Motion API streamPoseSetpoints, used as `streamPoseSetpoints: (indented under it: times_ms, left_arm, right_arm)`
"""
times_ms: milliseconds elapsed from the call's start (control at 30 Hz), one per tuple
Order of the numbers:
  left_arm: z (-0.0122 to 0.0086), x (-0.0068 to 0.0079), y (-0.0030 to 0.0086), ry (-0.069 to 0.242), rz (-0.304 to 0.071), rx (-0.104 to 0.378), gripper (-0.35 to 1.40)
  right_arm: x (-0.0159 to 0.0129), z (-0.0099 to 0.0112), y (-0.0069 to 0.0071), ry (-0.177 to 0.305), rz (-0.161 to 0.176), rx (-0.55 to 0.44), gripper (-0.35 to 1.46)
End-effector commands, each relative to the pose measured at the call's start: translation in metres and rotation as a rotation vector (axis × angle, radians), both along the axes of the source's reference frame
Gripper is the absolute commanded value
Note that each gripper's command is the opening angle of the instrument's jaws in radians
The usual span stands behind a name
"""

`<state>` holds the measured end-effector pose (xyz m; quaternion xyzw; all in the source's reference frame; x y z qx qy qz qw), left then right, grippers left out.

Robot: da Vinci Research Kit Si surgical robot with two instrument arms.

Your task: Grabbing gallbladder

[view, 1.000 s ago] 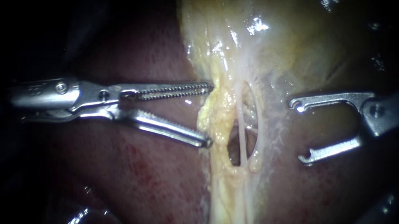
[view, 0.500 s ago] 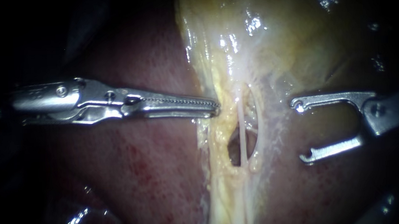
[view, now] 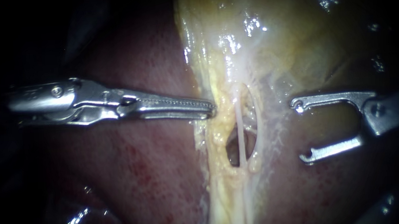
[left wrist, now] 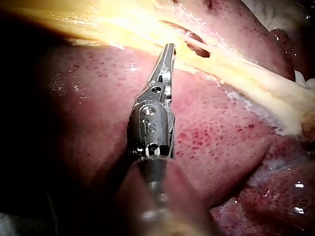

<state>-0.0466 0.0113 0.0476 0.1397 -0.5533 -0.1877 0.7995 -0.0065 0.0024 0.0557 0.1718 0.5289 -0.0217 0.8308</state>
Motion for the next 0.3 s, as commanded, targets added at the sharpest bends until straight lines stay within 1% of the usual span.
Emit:
streamPoseSetpoints:
  times_ms: [33,300]
  left_arm:
    - [0.0,0.0,0.0,-0.001,0.001,-0.001,-0.35]
    - [-0.0001,0.0,0.0,0.0,0.0,0.0,-0.35]
  right_arm:
    - [0.0,0.0,0.0,0.0,0.0,0.0,0.57]
    - [0.0,0.0,0.0,0.0,0.0,0.0,0.57]
